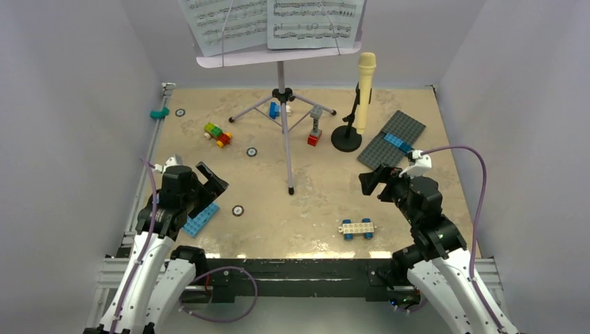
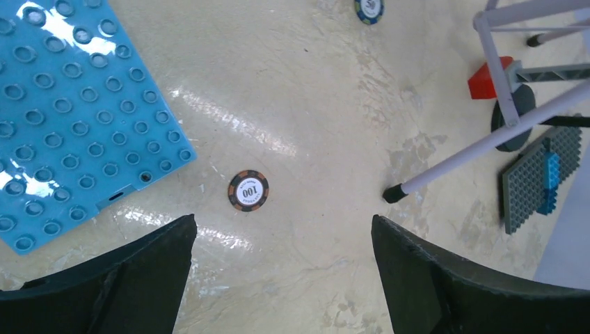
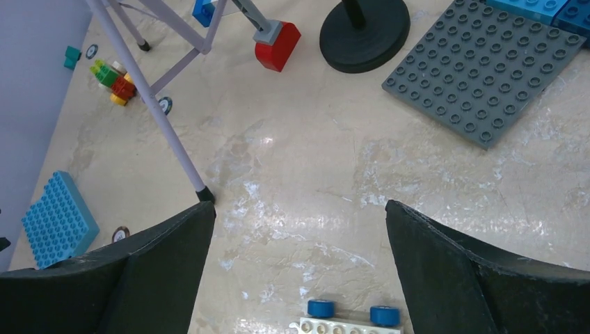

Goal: Pack up the instrument practice props

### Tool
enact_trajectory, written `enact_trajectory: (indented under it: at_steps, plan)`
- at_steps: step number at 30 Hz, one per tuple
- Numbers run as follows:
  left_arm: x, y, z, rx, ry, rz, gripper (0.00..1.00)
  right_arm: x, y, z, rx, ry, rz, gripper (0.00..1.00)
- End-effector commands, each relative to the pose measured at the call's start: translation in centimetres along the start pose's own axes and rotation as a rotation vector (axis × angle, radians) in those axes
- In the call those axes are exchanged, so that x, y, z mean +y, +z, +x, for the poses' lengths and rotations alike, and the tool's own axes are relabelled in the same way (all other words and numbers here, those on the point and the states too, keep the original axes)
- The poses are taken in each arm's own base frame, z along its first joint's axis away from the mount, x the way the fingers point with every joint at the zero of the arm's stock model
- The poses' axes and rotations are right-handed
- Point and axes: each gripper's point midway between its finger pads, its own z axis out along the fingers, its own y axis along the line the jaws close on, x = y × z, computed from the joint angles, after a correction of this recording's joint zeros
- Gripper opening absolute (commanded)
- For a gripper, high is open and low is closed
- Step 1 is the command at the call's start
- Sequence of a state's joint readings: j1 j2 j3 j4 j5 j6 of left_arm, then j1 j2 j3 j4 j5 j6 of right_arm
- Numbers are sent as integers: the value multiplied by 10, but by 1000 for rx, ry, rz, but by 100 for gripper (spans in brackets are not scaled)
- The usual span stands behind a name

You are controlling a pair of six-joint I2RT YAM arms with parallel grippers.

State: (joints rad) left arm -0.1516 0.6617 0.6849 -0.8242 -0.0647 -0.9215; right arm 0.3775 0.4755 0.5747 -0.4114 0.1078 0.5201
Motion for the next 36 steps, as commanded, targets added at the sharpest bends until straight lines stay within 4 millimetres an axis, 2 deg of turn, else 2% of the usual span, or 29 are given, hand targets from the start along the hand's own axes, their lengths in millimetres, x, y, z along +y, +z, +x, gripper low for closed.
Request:
enact_trajectory:
  at_steps: [1, 7, 12, 15, 20, 23, 28, 36]
  plan:
    - [-31, -14, -4, -30, 87, 192, 100, 7, -2, 0, -4, 8, -42, 98]
    - [-40, -21, 4, -55, 120, 331, 100, 4, -5, -6, -14, -23, -20, 97]
    - [-40, -19, 5, -44, 136, 320, 100, 0, -11, -16, -52, -52, 2, 94]
    - [-46, -17, 7, -35, 150, 354, 99, 8, -15, -34, -101, -66, -17, 92]
    - [-52, -13, 16, 9, 164, 395, 99, 27, -16, -81, -186, -89, -24, 92]
    - [-53, -12, 18, 25, 173, 404, 99, 30, -8, -108, -223, -109, 28, 99]
    - [-58, -14, 20, 38, 192, 429, 97, 43, 20, -146, -262, -123, 75, 99]
    - [-56, -15, 20, 31, 189, 420, 97, 62, 79, -179, -310, -154, 92, 97]
